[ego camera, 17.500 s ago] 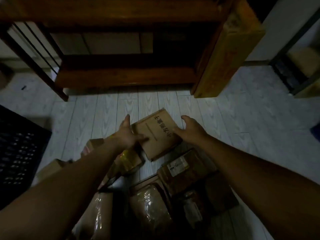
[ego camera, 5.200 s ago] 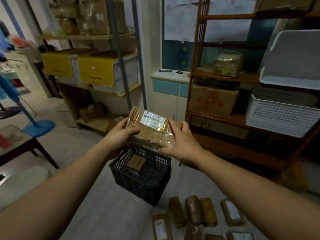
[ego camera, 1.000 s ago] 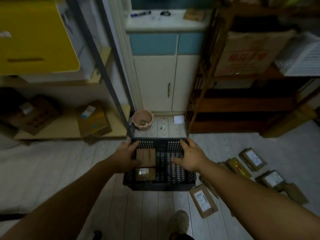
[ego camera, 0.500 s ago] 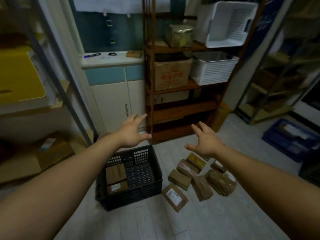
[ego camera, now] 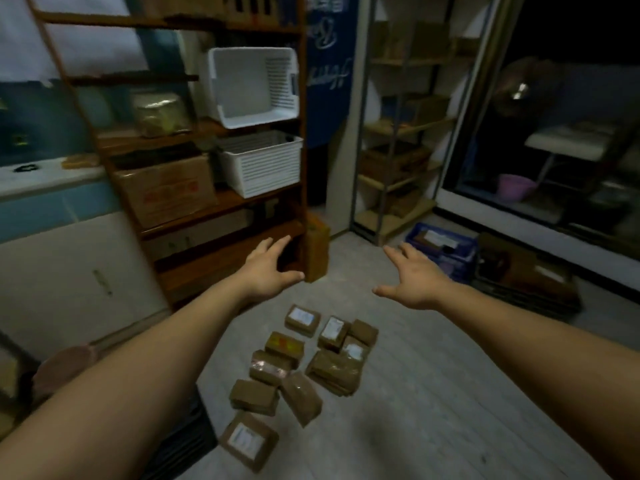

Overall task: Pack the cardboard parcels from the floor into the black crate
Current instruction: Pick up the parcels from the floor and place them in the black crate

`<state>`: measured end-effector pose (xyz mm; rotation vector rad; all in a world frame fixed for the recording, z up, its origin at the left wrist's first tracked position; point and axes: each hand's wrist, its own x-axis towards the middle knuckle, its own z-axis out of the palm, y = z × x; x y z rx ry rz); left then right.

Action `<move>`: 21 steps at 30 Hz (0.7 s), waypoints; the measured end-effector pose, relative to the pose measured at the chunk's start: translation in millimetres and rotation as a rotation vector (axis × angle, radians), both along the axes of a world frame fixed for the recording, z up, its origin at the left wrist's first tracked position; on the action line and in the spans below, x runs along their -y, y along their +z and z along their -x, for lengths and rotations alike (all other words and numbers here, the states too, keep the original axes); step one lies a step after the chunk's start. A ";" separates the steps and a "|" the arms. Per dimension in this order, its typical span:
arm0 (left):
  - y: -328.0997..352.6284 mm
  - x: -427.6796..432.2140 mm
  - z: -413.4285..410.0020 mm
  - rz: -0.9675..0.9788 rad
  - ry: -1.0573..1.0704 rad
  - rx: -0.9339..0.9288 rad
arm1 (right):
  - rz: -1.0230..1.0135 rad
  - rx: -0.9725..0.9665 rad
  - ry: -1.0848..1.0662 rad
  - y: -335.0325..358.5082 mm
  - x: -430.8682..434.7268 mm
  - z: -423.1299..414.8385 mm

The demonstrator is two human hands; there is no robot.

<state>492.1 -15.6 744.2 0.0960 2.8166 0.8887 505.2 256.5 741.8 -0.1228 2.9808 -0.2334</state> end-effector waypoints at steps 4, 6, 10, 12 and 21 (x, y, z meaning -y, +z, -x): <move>-11.4 -72.2 35.4 0.010 -0.040 0.034 | -0.008 0.041 -0.075 -5.9 -81.7 18.2; -21.6 -91.0 52.4 0.020 -0.046 0.058 | -0.002 0.055 -0.081 -13.1 -102.0 33.1; -47.9 -108.4 89.3 -0.004 -0.034 0.108 | 0.057 0.102 -0.059 -32.9 -114.5 73.8; -62.5 -111.2 112.7 -0.017 -0.024 0.125 | 0.079 0.134 -0.026 -45.8 -112.0 100.8; -142.1 -113.7 216.3 -0.180 0.195 0.304 | 0.102 0.316 0.107 -117.1 -104.9 225.1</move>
